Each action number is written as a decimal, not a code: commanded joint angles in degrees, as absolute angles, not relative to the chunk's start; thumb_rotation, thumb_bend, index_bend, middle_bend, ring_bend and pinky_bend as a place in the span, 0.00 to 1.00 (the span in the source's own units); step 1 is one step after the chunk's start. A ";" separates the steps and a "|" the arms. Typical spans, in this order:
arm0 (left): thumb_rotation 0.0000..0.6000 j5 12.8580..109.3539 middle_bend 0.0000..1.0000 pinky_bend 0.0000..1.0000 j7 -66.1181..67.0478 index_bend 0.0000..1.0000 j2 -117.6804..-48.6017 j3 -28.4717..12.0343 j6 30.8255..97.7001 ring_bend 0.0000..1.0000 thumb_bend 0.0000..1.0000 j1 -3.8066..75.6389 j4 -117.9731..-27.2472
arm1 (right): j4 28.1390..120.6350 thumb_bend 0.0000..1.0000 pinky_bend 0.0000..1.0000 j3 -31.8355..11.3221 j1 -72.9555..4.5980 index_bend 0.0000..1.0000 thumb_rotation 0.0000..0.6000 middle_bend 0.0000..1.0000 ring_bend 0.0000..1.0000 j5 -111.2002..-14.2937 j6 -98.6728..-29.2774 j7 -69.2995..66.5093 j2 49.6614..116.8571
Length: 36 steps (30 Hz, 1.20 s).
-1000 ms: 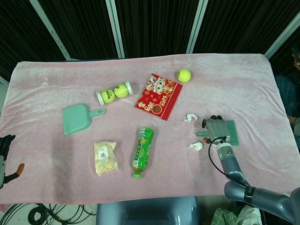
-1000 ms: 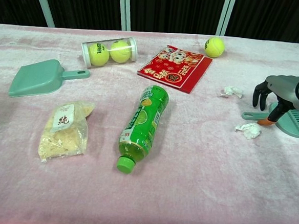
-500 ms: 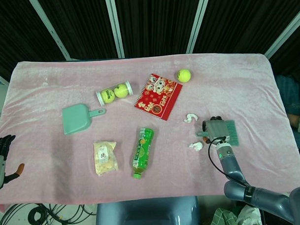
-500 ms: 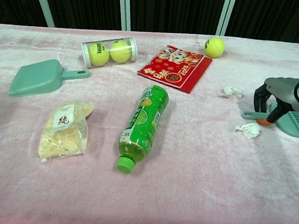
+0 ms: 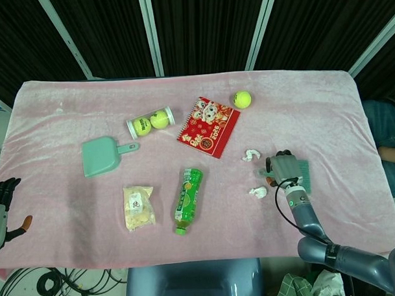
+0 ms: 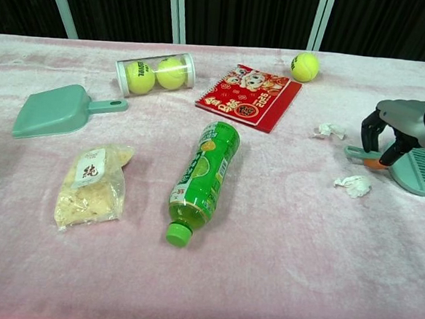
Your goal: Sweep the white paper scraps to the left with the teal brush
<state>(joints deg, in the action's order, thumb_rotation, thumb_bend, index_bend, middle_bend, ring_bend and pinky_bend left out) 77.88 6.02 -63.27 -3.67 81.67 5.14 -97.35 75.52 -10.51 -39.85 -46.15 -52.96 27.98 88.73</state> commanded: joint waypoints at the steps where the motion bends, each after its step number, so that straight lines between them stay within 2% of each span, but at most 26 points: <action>1: 1.00 77.89 0.07 0.02 5.86 0.10 -63.23 -3.68 81.70 0.06 0.31 5.11 -97.40 | 81.27 0.28 0.18 -11.88 -39.06 0.59 1.00 0.56 0.28 -46.55 -53.48 25.90 84.39; 12: 1.00 78.06 0.07 0.02 5.33 0.10 -63.09 -3.61 81.62 0.06 0.31 5.11 -97.46 | 94.95 0.28 0.18 -12.55 -34.18 0.59 1.00 0.57 0.29 -49.31 -53.51 16.23 73.84; 19: 1.00 78.13 0.07 0.02 5.29 0.10 -63.04 -3.57 81.60 0.06 0.31 5.12 -97.52 | 102.75 0.28 0.18 -9.83 -29.34 0.59 1.00 0.57 0.29 -56.51 -56.69 11.53 68.12; 27: 1.00 78.11 0.07 0.03 5.47 0.10 -63.13 -3.57 81.77 0.06 0.31 5.05 -97.60 | 103.83 0.28 0.18 -7.88 -28.69 0.59 1.00 0.57 0.29 -58.91 -57.20 11.52 69.24; 36: 1.00 78.08 0.07 0.03 5.09 0.10 -63.04 -3.59 81.70 0.06 0.31 5.05 -97.61 | 100.28 0.28 0.18 -10.16 -31.04 0.59 1.00 0.57 0.30 -58.53 -56.05 9.30 74.05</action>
<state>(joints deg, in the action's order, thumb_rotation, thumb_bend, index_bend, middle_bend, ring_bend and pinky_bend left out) 78.09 5.10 -63.05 -3.59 81.72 5.03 -97.62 100.47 -9.88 -30.76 -58.57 -56.26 9.55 73.75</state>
